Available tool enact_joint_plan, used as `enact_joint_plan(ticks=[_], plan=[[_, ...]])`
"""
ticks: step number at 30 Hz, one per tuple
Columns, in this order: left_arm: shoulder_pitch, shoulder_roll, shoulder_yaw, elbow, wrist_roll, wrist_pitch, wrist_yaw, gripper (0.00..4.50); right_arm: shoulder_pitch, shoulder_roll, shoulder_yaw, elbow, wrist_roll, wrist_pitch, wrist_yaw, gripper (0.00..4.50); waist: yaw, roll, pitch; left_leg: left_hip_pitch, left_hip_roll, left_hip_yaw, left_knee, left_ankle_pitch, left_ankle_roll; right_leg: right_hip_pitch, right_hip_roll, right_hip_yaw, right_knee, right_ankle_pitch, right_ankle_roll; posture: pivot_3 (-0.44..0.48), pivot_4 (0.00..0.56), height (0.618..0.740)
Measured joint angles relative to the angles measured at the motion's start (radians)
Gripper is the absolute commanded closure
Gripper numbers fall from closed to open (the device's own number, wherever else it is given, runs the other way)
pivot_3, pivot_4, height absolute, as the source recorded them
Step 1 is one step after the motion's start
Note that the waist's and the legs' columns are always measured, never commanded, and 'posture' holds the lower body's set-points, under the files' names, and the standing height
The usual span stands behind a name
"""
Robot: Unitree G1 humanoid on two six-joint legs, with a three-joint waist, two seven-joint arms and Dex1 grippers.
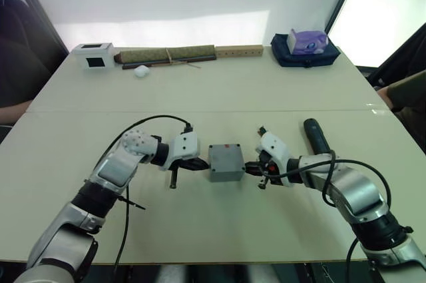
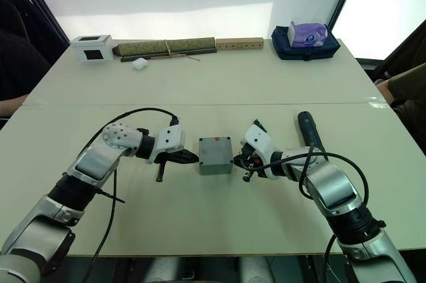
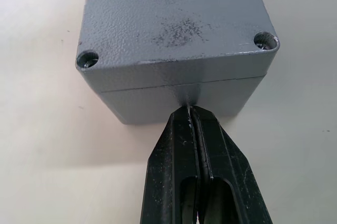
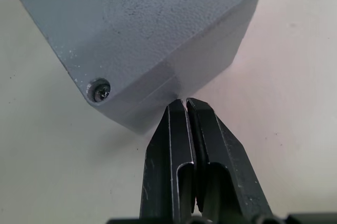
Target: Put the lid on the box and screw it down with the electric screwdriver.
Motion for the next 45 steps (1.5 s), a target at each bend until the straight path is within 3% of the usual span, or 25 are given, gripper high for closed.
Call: enact_joint_plan(ticks=[10, 16, 20, 24, 25, 26, 28, 45], plan=[[0.033, 0.036, 0.017, -0.051, -0.012, 0.001, -0.014, 4.5, 0.001, 0.001, -0.005, -0.039, -0.002, -0.002, -0.034, 4.45, -0.003, 0.0, 0.0, 0.0, 0.0, 0.0, 0.0, 0.0, 0.0, 0.0, -0.001, 0.001, 0.0, 0.0, 0.0, 0.0, 0.15, 0.74], [0.071, 0.093, 0.101, -0.132, -0.07, 0.032, -0.014, 4.5, -0.013, 0.041, -0.121, -0.026, -0.005, -0.023, -0.133, 4.45, -0.001, 0.0, 0.0, 0.0, 0.0, 0.0, 0.0, 0.0, 0.0, 0.0, -0.001, 0.001, 0.001, 0.0, 0.0, 0.0, 0.15, 0.74], [0.077, 0.096, 0.166, -0.232, -0.142, 0.093, 0.007, 4.5, -0.071, 0.087, -0.19, 0.093, -0.039, -0.083, -0.233, 3.32, 0.001, 0.0, 0.0, 0.0, 0.0, 0.0, 0.0, 0.0, 0.0, 0.0, -0.001, 0.0, 0.001, 0.0, 0.0, 0.0, 0.15, 0.74], [0.076, 0.093, 0.188, -0.303, -0.181, 0.142, 0.031, 4.5, -0.076, 0.089, -0.197, 0.175, -0.065, -0.123, -0.256, 1.57, -0.001, 0.0, 0.0, 0.0, 0.0, 0.0, 0.0, 0.0, 0.0, 0.0, -0.001, 0.001, 0.001, 0.0, 0.0, 0.0, 0.15, 0.74], [0.075, 0.089, 0.188, -0.316, -0.19, 0.156, 0.038, 4.5, -0.076, 0.089, -0.197, 0.189, -0.066, -0.128, -0.257, 1.36, -0.002, 0.0, 0.0, 0.0, 0.0, 0.0, 0.0, 0.0, 0.0, 0.0, 0.0, 0.001, 0.001, 0.0, 0.0, 0.0, 0.15, 0.74], [0.073, 0.087, 0.188, -0.326, -0.198, 0.164, 0.043, 4.5, -0.076, 0.089, -0.197, 0.201, -0.067, -0.132, -0.258, 0.76, -0.002, 0.0, 0.0, 0.0, 0.0, 0.0, 0.0, 0.0, 0.0, 0.0, 0.0, 0.001, 0.001, 0.0, 0.0, 0.0, 0.15, 0.74], [0.064, 0.084, 0.189, -0.336, -0.209, 0.178, 0.055, 4.5, -0.078, 0.089, -0.197, 0.219, -0.069, -0.135, -0.256, 0.13, -0.002, 0.0, 0.0, 0.0, 0.0, 0.0, 0.0, 0.0, 0.0, 0.0, 0.0, 0.001, 0.001, 0.0, 0.0, 0.0, 0.15, 0.74], [-0.008, 0.05, 0.188, -0.312, -0.219, 0.184, 0.114, 4.5, -0.189, 0.151, -0.214, 0.421, -0.043, -0.11, -0.249, 0.13, -0.002, 0.0, 0.0, 0.001, 0.0, 0.001, 0.0, 0.0, 0.0, 0.0, 0.001, 0.0, 0.001, 0.0, 0.0, 0.0, 0.15, 0.74]])
